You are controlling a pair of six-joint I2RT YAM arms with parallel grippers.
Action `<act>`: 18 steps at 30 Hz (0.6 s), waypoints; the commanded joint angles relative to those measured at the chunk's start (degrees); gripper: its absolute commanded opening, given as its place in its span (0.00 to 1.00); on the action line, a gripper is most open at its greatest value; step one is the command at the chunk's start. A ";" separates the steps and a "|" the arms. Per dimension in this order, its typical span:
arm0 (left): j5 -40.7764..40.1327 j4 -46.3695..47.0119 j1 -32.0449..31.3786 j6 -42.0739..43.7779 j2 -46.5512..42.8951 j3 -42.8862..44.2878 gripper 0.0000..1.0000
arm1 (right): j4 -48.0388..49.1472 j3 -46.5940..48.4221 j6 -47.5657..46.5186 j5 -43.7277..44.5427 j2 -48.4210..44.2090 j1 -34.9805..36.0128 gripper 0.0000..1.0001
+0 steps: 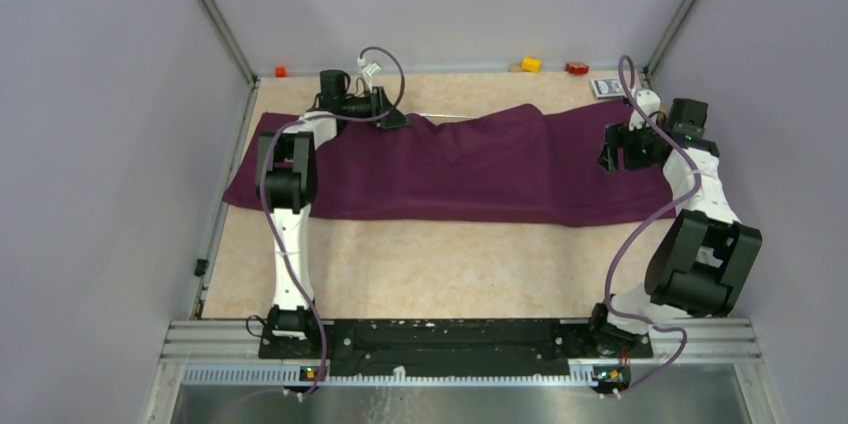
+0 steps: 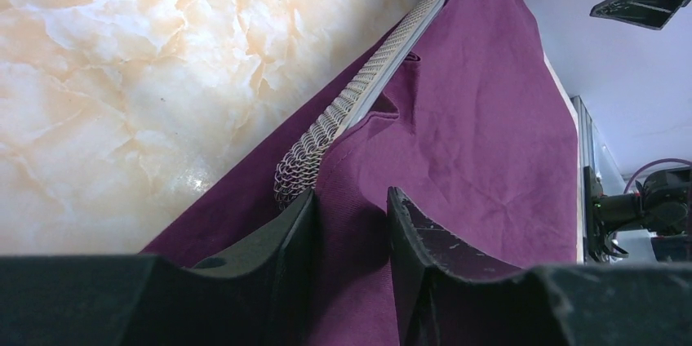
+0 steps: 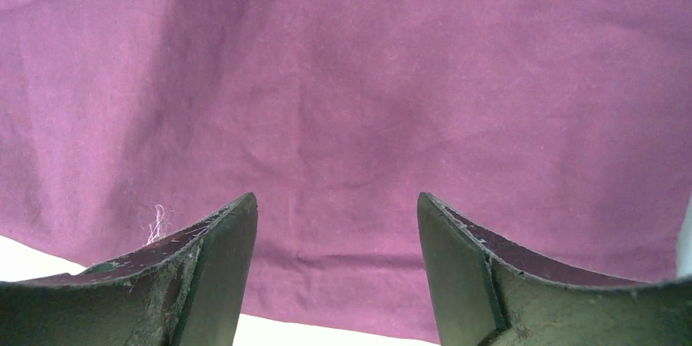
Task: Open and lay out the surgical kit
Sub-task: Open the surgical kit at the center of the board.
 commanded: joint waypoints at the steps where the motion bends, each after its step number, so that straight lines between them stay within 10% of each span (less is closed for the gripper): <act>1: 1.63 1.73 0.06 0.10 -4.50 -0.52 0.42 | 1.01 -0.90 -1.10 -0.93 -1.26 0.50 0.71; 18: 0.28 -3.58 -0.51 3.84 -8.07 -0.06 0.12 | 0.02 0.07 -1.67 -1.42 -1.87 0.50 0.71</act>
